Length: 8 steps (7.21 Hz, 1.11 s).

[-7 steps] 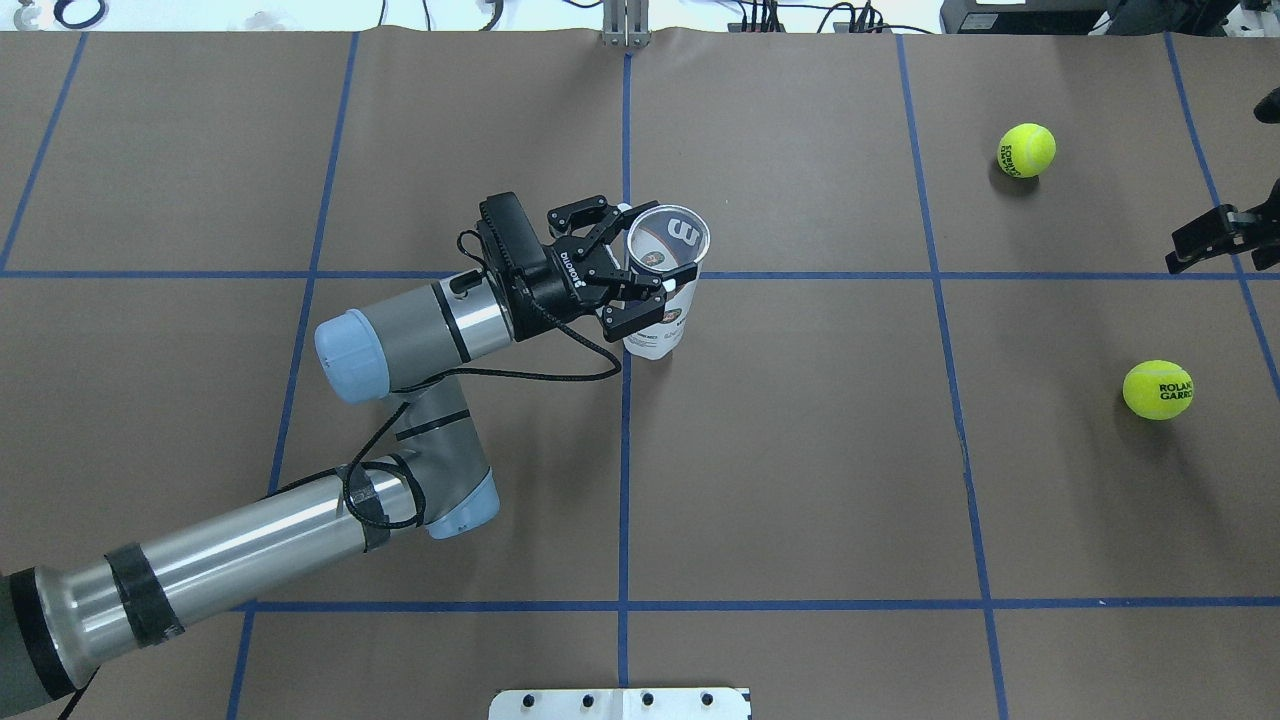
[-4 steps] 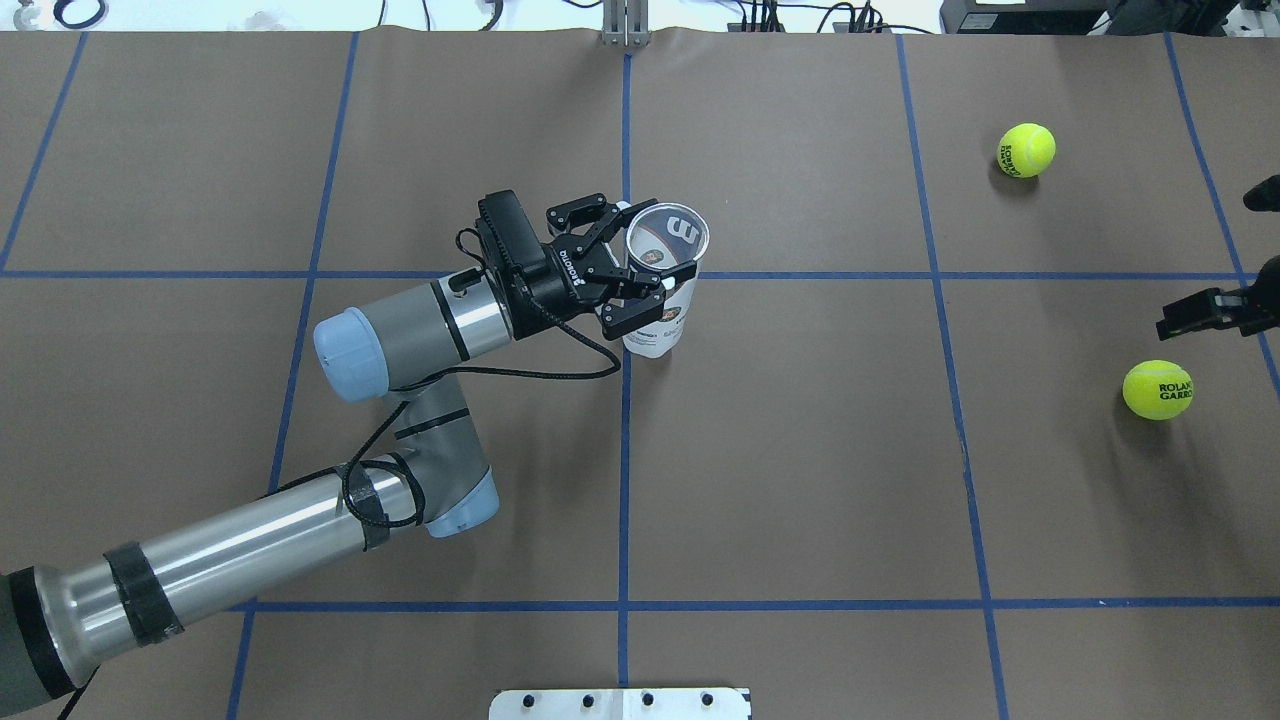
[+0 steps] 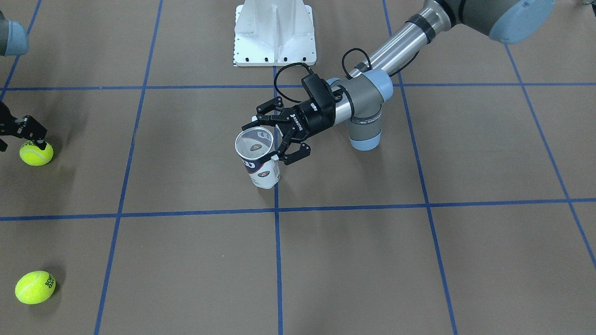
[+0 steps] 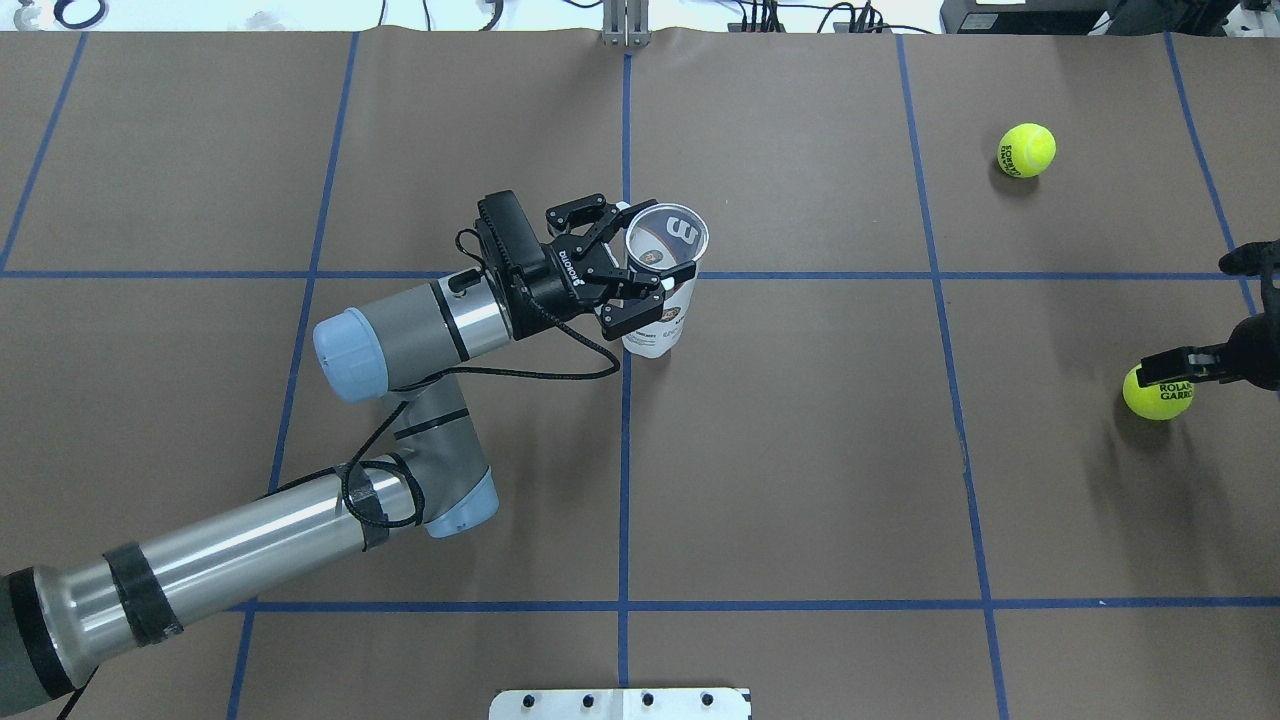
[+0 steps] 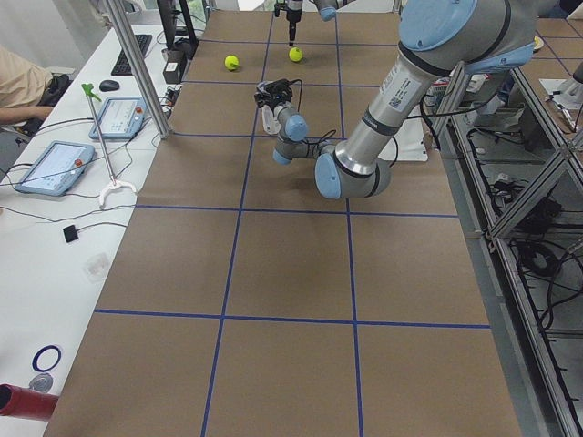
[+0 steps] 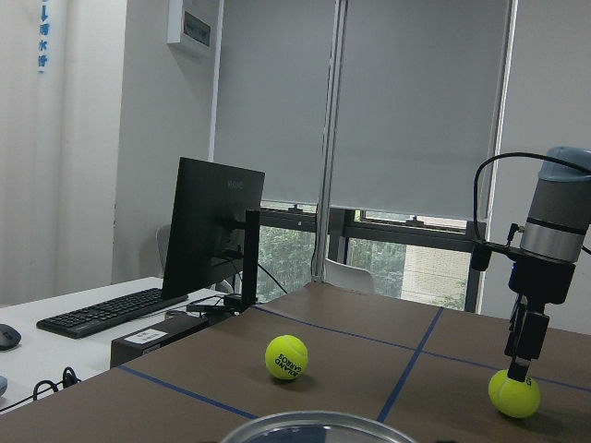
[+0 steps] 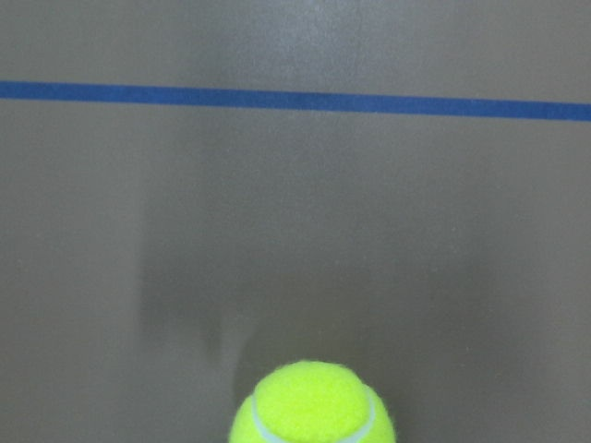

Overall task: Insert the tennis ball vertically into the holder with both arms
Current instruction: 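Reach the right gripper down to the nearer yellow tennis ball and grasp it, then carry the ball with the right gripper over the can's open top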

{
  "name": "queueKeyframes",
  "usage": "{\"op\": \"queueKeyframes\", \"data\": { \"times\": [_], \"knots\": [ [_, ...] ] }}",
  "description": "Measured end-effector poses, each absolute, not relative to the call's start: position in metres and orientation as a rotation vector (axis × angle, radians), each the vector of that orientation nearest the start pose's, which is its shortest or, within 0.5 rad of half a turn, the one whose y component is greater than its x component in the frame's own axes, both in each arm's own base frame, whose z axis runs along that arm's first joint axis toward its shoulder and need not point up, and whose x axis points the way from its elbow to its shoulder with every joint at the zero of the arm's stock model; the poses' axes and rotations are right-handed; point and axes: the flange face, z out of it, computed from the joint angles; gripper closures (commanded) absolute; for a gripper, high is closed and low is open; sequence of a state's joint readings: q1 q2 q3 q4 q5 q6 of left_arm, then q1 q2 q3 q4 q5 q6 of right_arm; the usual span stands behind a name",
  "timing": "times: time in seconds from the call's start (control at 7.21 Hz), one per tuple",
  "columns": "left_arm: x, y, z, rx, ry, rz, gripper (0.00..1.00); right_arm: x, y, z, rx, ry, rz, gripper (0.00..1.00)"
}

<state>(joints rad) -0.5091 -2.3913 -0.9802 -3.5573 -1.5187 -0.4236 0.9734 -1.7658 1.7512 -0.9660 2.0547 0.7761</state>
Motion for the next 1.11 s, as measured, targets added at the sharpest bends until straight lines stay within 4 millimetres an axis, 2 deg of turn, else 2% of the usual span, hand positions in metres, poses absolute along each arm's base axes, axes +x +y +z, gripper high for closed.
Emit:
{"op": "queueKeyframes", "data": {
  "times": [0.14,0.28,0.42,0.55,0.69,0.83,0.97,1.11],
  "knots": [
    [0.554,-0.468,0.224,1.663,1.487,0.294,0.26,-0.183,-0.412,0.608,0.155,-0.71,0.021,0.01],
    [0.554,-0.468,0.224,1.663,1.486,0.294,0.26,-0.19,-0.41,0.614,0.158,-0.689,0.013,0.25],
    [0.554,-0.468,0.224,1.663,1.486,0.294,0.26,-0.196,-0.409,0.618,0.157,-0.676,0.005,0.69],
    [0.554,-0.468,0.224,1.663,1.486,0.294,0.26,-0.2,-0.409,0.62,0.157,-0.671,-0.002,1.0],
    [0.554,-0.468,0.225,1.662,1.486,0.294,0.26,-0.202,-0.409,0.618,0.159,-0.675,-0.008,1.0],
    [0.554,-0.468,0.225,1.663,1.486,0.294,0.26,-0.205,-0.412,0.607,0.166,-0.692,-0.014,1.0],
    [0.554,-0.468,0.225,1.663,1.486,0.294,0.26,-0.208,-0.418,0.587,0.173,-0.733,-0.021,1.0],
    [0.554,-0.468,0.226,1.662,1.486,0.294,0.25,-0.204,-0.432,0.556,0.165,-0.801,-0.015,1.0]
  ]
}}
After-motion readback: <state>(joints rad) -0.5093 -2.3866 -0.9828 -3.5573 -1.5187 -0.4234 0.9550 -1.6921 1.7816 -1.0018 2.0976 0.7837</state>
